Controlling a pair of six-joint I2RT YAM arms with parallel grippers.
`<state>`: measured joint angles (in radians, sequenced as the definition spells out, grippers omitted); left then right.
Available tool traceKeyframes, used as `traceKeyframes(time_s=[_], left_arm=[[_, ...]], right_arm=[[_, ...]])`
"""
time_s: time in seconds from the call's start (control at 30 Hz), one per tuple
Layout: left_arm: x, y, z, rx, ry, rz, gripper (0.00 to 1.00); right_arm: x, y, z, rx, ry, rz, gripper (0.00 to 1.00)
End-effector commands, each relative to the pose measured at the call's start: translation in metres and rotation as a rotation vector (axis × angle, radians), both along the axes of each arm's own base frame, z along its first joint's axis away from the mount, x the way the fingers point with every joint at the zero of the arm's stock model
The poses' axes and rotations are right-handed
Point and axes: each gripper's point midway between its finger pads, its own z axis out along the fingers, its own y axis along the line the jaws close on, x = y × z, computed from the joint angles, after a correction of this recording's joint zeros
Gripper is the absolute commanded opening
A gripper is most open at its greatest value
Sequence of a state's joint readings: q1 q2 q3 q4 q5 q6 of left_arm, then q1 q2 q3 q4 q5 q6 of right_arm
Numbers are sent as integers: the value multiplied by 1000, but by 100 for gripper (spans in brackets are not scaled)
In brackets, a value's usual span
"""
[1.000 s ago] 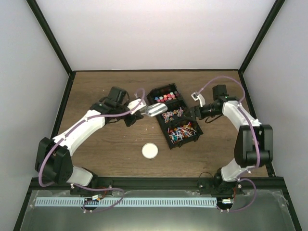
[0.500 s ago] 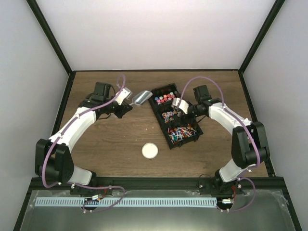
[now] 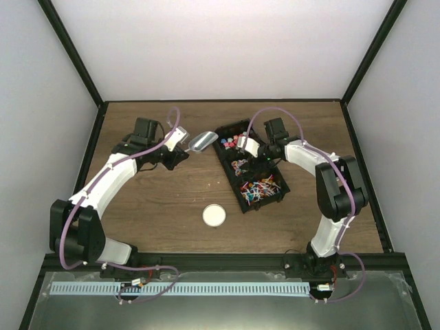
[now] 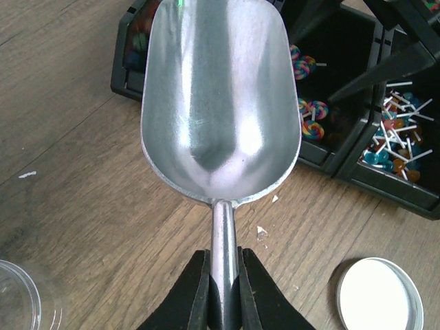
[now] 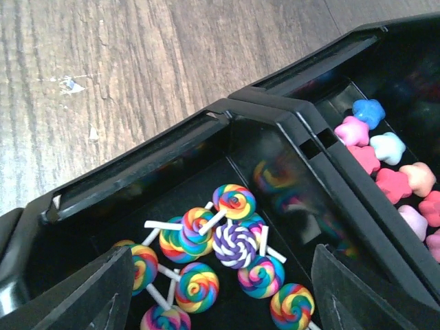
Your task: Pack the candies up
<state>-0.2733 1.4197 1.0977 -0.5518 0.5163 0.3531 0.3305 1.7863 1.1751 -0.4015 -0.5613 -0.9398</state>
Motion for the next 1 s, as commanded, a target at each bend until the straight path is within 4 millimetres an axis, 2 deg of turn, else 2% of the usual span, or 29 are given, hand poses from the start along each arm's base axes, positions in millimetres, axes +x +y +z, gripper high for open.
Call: traceKeyframes(time_s=[0.0, 0.1, 0.27, 0.33, 0.4, 0.53, 0.63, 0.8, 0.97], left_arm=[[-1, -4, 16, 9, -54, -43, 4], [-1, -4, 17, 14, -58, -50, 4], [-2, -6, 14, 6, -53, -54, 4], [-2, -7, 14, 1, -52, -58, 4], [-2, -8, 15, -4, -58, -63, 4], [-2, -8, 15, -1, -63, -68, 4], [-2, -9, 17, -1, -67, -71, 4], [-7, -10, 18, 8, -69, -93, 4], [-18, -11, 15, 62, -81, -144, 4]], right_arm=[[21, 8, 14, -2, -59, 7, 73], [8, 5, 27, -4, -69, 62, 76], [-41, -4, 45, -3, -64, 194, 80], [-55, -6, 44, -7, -38, 226, 82], [-60, -9, 34, -34, -30, 235, 84], [-58, -16, 12, -105, 0, 239, 84], [-50, -18, 2, -146, -10, 233, 83], [-25, -13, 2, -144, -53, 189, 80], [-5, 1, 12, -99, -72, 143, 77]])
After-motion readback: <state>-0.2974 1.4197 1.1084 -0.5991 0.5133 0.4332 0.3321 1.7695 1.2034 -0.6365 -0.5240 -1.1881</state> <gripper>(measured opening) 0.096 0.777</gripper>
